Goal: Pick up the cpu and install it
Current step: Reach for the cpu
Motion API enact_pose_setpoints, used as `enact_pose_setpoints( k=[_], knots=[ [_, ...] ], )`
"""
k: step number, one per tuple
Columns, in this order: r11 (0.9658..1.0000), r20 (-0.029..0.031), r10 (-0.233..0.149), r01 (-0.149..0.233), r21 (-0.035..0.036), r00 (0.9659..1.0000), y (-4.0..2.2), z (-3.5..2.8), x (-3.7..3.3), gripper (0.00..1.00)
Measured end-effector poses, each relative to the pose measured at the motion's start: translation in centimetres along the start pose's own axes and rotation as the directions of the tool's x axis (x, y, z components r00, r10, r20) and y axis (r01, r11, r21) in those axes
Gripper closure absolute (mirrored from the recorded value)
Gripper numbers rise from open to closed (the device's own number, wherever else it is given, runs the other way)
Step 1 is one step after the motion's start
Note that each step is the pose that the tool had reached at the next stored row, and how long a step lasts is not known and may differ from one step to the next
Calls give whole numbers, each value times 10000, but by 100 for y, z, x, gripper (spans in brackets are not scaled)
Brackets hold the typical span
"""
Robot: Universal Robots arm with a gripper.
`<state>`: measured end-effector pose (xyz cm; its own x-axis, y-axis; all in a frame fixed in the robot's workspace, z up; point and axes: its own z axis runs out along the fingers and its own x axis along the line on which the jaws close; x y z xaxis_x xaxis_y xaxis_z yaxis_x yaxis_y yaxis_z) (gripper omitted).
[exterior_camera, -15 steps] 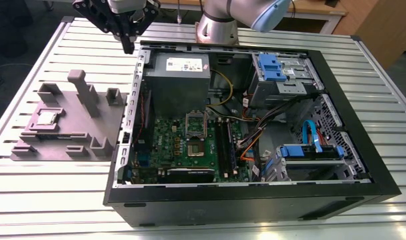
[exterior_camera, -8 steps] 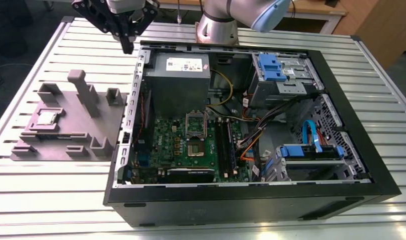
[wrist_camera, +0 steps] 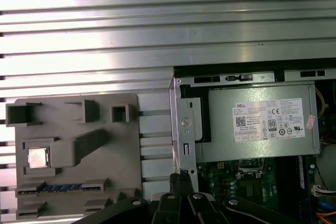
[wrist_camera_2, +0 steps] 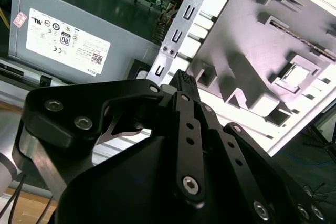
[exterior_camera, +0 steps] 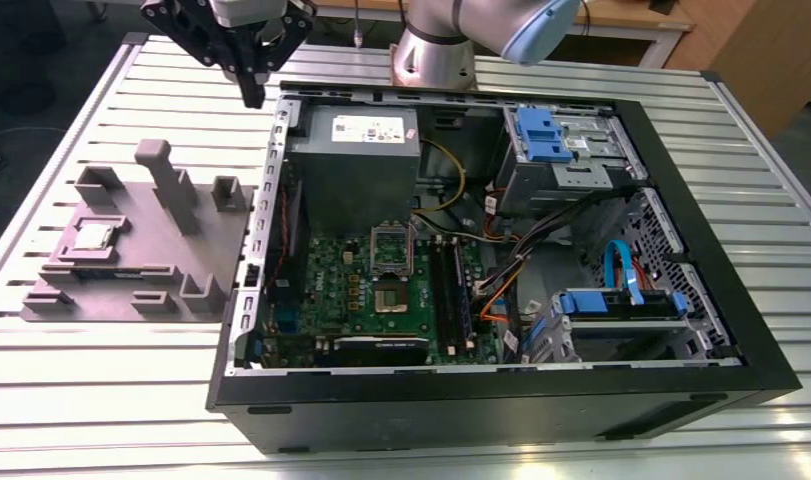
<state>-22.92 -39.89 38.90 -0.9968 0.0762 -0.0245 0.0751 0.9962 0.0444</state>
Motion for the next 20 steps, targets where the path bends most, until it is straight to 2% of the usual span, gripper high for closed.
enact_pose_setpoints(
  k=[20],
  knots=[
    [10000,0,0,0,0,10000,-4,2,46,89]
  ],
)
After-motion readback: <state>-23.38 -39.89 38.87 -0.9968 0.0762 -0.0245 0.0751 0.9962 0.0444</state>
